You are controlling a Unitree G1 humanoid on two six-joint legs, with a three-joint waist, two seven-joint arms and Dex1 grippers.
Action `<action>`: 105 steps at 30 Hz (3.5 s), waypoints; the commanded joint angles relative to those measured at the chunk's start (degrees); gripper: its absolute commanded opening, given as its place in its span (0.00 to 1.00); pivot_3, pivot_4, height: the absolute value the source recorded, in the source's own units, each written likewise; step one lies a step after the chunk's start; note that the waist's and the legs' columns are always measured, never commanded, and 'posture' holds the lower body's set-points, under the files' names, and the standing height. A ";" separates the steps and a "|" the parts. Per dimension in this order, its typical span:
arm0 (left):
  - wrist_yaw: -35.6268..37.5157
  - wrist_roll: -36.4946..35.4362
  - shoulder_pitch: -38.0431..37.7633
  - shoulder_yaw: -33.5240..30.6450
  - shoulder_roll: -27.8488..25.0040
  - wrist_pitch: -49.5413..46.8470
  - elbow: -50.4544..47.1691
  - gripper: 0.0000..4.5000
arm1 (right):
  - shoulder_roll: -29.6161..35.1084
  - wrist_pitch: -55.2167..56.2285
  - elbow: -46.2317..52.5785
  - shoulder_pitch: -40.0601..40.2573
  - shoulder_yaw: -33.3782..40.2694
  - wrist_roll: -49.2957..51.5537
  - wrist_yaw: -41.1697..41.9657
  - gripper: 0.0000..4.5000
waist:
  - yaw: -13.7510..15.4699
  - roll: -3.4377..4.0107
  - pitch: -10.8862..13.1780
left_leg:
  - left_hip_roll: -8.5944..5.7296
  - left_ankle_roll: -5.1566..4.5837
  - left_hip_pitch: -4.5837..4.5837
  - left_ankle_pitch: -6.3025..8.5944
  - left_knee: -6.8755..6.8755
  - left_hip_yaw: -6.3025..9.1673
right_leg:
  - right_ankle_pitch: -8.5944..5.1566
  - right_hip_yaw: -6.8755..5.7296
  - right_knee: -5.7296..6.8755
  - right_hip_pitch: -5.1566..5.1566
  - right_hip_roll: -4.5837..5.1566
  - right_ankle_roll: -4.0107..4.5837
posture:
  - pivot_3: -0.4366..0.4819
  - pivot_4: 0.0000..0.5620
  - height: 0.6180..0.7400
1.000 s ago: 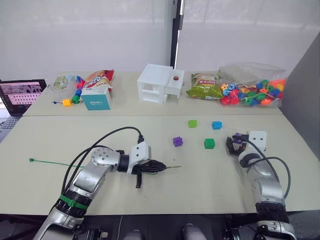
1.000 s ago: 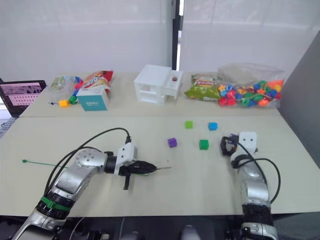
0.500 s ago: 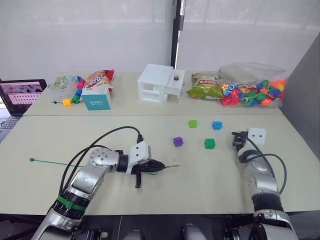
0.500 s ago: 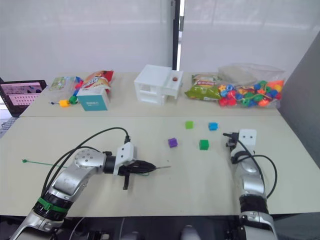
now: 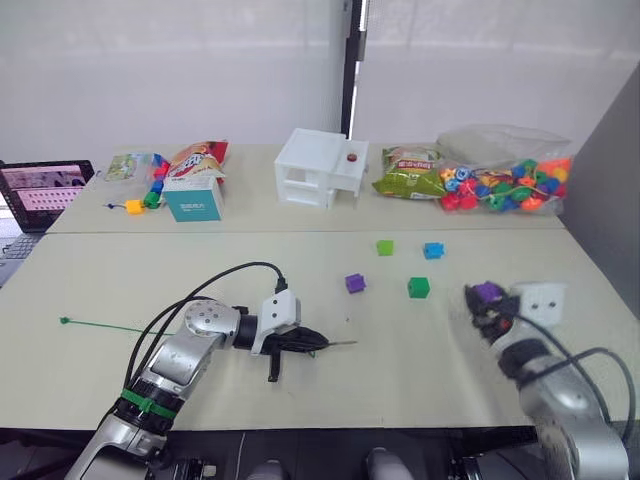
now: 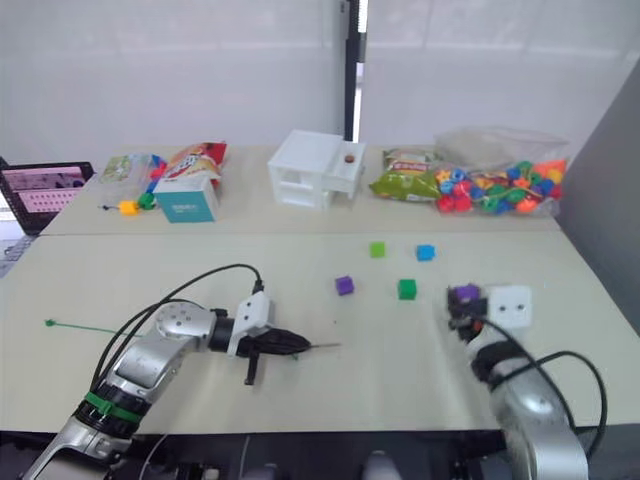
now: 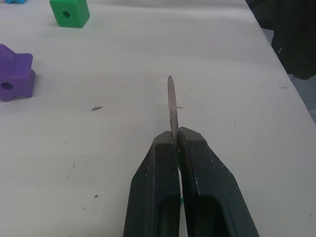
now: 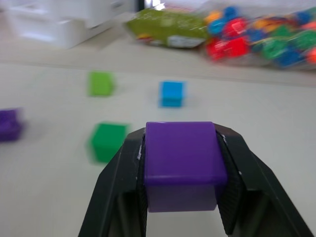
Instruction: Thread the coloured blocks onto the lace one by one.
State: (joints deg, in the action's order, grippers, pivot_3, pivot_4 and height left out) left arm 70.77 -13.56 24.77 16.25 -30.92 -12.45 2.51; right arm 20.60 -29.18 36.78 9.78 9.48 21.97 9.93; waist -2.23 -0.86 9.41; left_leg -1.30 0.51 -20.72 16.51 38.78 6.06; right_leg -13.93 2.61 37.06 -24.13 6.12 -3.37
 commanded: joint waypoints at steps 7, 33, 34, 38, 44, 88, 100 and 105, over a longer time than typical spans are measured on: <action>3.84 0.05 2.59 0.44 -0.04 2.89 2.94 0.00 | -3.41 -6.83 3.42 3.94 -15.54 -9.25 -6.56 0.27 | 0.03 -0.01 0.00 | -0.01 0.01 0.00 0.00 0.04 -0.01 | -0.01 -0.01 -0.07 0.01 0.00 0.00 | 0.48 0.27 1.00; 2.23 0.97 0.37 0.62 1.55 2.53 -0.27 0.00 | 21.94 -20.22 13.16 -7.02 6.30 24.31 19.15 0.99 | 0.07 -0.10 0.05 | 0.00 -0.01 0.01 -0.01 0.02 0.01 | -0.02 -0.06 -0.23 0.14 -0.02 -0.02 | 0.48 0.27 1.00; 1.95 0.70 0.35 0.52 1.81 2.25 -1.02 0.00 | 26.90 -18.73 11.00 -10.42 4.13 22.43 23.95 0.99 | 0.10 -0.10 0.05 | 0.07 -0.02 0.03 0.00 0.02 0.03 | -0.03 -0.08 -0.23 0.15 -0.10 -0.01 | 0.48 0.27 1.00; 1.19 0.43 0.15 0.28 2.08 1.33 -3.09 0.00 | 38.27 -11.46 4.00 -18.73 -3.60 15.95 38.48 0.99 | 0.13 -0.12 0.06 | 0.10 -0.02 -0.03 0.00 0.08 0.01 | -0.03 -0.07 -0.31 0.17 -0.14 0.00 | 0.48 0.27 1.00; -0.21 0.65 -1.20 0.28 1.77 0.13 -6.06 0.00 | 47.63 3.01 -8.49 -26.86 -18.24 -0.38 56.59 0.99 | 0.61 -0.18 0.06 | 0.09 -0.05 -0.17 0.02 0.13 0.00 | -0.02 -0.11 -0.32 0.06 -0.07 -0.02 | 0.48 0.27 1.00; -4.20 4.16 -0.37 5.50 4.26 0.30 -6.74 0.00 | 33.63 -10.80 -12.73 -38.94 -33.94 -22.37 62.34 0.26 | 0.31 -0.23 0.03 | 0.09 0.02 -0.20 -0.02 0.19 -0.03 | -0.01 -0.12 -0.20 -0.08 -0.06 0.00 | 0.48 0.27 1.00; -6.57 6.58 1.49 7.99 8.69 0.47 -4.70 0.00 | 33.30 -13.78 -10.23 -38.54 -34.01 -21.45 62.11 0.26 | 0.14 -0.23 0.04 | 0.09 0.01 -0.17 -0.02 0.18 0.00 | -0.01 -0.12 -0.07 -0.08 -0.06 0.00 | 0.48 0.27 1.00; -6.93 7.84 1.28 8.42 8.40 0.73 -3.90 0.00 | 32.96 -14.35 -10.19 -38.33 -33.60 -20.97 61.60 0.26 | 0.16 -0.23 0.04 | 0.08 0.01 -0.17 -0.02 0.18 0.01 | -0.01 -0.12 -0.08 -0.08 -0.06 0.00 | 0.48 0.27 1.00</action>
State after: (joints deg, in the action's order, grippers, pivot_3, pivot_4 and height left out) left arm 64.16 -6.12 25.66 24.33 -22.43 -12.54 -1.17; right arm 53.99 -43.36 24.89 -28.85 -24.45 -0.04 71.80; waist -2.07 -1.09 9.45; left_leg -1.21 0.53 -20.89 16.50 38.97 6.06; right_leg -13.94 2.49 36.98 -24.21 6.06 -3.38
